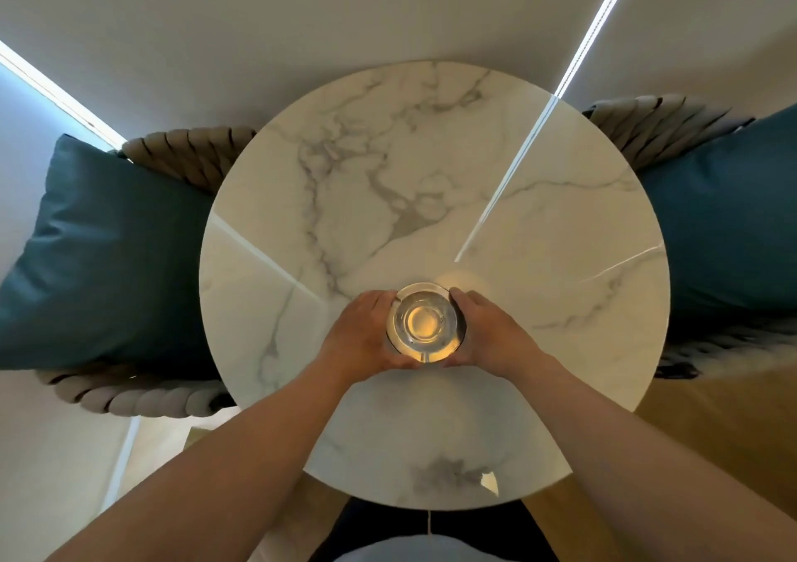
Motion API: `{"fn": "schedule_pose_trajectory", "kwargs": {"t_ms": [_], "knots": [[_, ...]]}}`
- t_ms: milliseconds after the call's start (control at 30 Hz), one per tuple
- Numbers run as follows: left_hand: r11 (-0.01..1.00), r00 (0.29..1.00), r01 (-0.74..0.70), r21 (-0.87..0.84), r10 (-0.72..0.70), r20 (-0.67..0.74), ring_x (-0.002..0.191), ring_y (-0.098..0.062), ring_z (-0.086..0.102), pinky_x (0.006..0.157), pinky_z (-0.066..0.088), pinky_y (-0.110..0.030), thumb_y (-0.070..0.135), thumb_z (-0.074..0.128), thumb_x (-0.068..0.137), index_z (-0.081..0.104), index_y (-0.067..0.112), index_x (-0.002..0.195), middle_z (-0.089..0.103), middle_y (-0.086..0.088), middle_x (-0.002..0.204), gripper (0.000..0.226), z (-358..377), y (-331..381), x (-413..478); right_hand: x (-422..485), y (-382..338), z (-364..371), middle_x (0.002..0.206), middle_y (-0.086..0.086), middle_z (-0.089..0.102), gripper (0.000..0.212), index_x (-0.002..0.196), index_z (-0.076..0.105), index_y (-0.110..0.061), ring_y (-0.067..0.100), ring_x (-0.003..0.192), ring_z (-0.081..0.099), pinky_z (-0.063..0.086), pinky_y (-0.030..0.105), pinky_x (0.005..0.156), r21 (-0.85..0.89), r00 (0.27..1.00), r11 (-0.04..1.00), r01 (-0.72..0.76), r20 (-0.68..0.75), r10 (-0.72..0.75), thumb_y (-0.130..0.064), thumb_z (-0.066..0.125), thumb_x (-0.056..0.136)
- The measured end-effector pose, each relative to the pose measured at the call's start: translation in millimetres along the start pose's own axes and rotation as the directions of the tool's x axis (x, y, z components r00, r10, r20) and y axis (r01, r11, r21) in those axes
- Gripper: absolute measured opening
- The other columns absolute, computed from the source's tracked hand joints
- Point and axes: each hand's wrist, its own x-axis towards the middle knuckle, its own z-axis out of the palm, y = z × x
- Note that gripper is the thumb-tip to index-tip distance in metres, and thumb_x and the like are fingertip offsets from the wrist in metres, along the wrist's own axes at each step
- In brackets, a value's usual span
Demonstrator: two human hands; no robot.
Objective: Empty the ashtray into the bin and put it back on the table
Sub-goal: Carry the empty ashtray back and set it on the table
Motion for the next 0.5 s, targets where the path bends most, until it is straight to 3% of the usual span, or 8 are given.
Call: {"fn": "schedule_pose_trajectory", "kwargs": {"t_ms": [233,500], "knots": [[0.999,0.998,0.046,0.029,-0.045,-0.033,0.115,-0.022,0.051,0.099,0.042,-0.032,0.077,0.074,0.043,0.048,0.015,0.130,0.058,-0.002,0.123,0.110,2,-8,79,64,23,-39,0.136,0.002,0.049,0.107,0.140,0.041,-0.017,0.020,0.125,0.047,0.045,0.033,0.096,-0.005,0.995,0.998,0.066,-0.081,-0.066,-0.033,0.096,0.049],[0.997,0.999,0.007,0.074,-0.004,-0.043,0.118,-0.021,0.048,0.100,0.041,-0.035,0.064,0.086,0.044,0.050,0.018,0.129,0.057,0.001,0.125,0.104,-1,-18,119,96,35,-46,0.137,0.007,0.041,0.106,0.133,0.043,-0.006,0.021,0.132,0.035,0.036,0.029,0.100,-0.107,0.987,0.989,0.100,-0.118,-0.113,-0.036,0.096,0.046]]}}
